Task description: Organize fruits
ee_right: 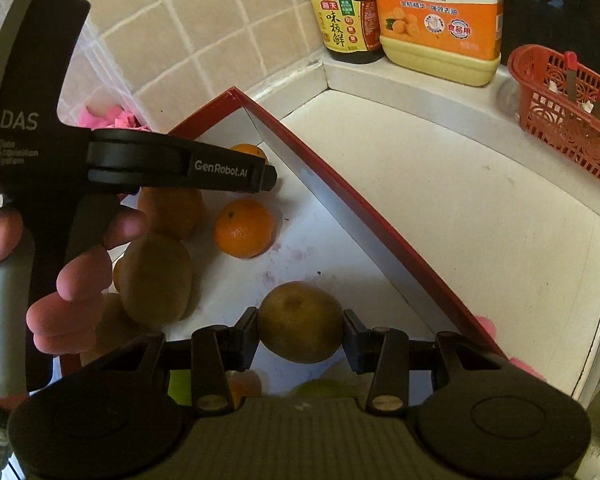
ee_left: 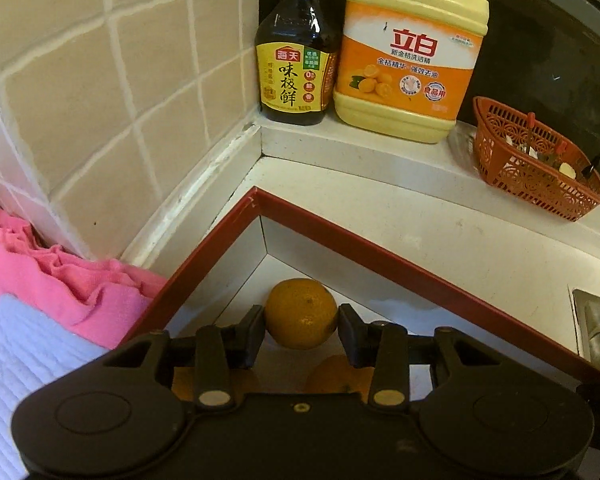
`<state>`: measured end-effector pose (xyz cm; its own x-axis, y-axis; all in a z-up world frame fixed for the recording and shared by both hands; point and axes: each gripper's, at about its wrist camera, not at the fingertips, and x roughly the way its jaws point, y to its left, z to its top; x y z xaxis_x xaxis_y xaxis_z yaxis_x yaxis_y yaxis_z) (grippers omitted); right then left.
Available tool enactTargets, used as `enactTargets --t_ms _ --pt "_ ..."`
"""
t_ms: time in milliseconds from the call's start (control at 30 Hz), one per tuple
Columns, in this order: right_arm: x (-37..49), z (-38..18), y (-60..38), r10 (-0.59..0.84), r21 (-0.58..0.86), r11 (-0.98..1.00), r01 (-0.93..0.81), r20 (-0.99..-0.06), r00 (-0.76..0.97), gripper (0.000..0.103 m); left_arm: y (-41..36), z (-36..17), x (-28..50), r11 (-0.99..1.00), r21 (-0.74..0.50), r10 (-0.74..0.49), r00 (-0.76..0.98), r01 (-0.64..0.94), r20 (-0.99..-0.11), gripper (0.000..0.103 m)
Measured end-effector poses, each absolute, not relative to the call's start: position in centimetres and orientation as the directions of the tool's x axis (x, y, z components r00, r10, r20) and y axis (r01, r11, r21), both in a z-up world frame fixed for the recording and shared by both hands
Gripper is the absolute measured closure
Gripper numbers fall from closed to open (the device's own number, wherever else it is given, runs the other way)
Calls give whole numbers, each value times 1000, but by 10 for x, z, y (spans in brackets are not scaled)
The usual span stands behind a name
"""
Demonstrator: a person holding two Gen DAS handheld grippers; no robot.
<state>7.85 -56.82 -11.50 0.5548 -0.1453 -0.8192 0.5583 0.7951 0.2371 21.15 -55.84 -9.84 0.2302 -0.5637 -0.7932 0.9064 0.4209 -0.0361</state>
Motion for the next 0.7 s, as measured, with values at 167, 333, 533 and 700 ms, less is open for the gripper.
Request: enactTargets --t_ms 167,333,533,700 --pt "73 -111 -570 -138 271 770 577 -814 565 51 -550 -94 211 437 -46 -565 235 898 -791 31" --pt "57 -96 -564 -156 278 759 588 -799 580 40 -526 -74 199 444 -45 -590 255 895 -766 31" --pt "33 -71 -545 -192 278 754 595 -773 604 27 -488 -34 171 460 -40 -631 295 887 -718 31" --pt "16 -50 -521 -193 276 779 563 -749 634 24 -447 0 142 484 -25 -658 345 875 -669 30"
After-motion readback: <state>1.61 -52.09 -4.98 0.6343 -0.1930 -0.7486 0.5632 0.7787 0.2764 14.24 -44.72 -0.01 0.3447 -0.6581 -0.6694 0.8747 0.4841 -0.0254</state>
